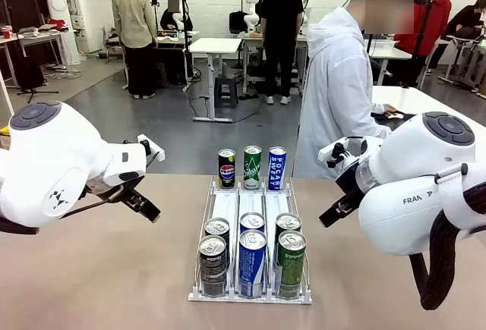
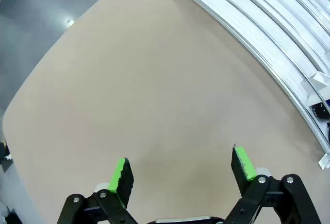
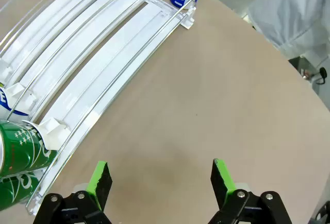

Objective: Retrieve and hand over the desired beverage to the person.
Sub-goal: Pick up a can of the same type that the person held from the Automatic Can Dispenser.

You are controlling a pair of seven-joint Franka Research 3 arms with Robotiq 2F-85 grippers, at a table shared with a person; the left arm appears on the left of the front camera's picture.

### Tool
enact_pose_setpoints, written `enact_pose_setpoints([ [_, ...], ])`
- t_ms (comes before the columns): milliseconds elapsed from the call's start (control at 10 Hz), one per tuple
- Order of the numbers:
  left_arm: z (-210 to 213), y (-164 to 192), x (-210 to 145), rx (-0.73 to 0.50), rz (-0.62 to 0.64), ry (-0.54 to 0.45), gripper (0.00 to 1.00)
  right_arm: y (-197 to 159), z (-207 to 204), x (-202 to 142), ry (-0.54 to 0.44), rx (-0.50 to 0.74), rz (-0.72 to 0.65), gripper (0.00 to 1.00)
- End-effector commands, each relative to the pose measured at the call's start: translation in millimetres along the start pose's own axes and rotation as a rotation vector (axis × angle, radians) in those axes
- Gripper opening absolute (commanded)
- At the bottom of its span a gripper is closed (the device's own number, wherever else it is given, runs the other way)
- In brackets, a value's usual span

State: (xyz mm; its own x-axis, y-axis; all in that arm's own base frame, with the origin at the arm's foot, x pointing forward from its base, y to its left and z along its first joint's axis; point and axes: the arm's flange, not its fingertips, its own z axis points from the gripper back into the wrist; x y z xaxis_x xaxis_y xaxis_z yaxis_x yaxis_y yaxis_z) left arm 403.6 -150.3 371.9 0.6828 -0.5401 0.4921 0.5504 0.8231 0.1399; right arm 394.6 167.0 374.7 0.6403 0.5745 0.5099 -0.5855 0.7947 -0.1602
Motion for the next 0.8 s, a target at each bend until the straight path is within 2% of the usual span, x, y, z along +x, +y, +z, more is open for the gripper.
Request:
enact_pose_setpoints([
  [0, 0.0, 0.0, 0.0, 0.0, 0.0, 0.0, 1.0, 0.0, -0.1, 0.0, 0.0, 0.0, 0.0, 1.0],
  [700, 0.0, 0.0, 0.0, 0.0, 0.0, 0.0, 1.0, 0.0, -0.1, 0.0, 0.0, 0.0, 0.0, 1.0],
])
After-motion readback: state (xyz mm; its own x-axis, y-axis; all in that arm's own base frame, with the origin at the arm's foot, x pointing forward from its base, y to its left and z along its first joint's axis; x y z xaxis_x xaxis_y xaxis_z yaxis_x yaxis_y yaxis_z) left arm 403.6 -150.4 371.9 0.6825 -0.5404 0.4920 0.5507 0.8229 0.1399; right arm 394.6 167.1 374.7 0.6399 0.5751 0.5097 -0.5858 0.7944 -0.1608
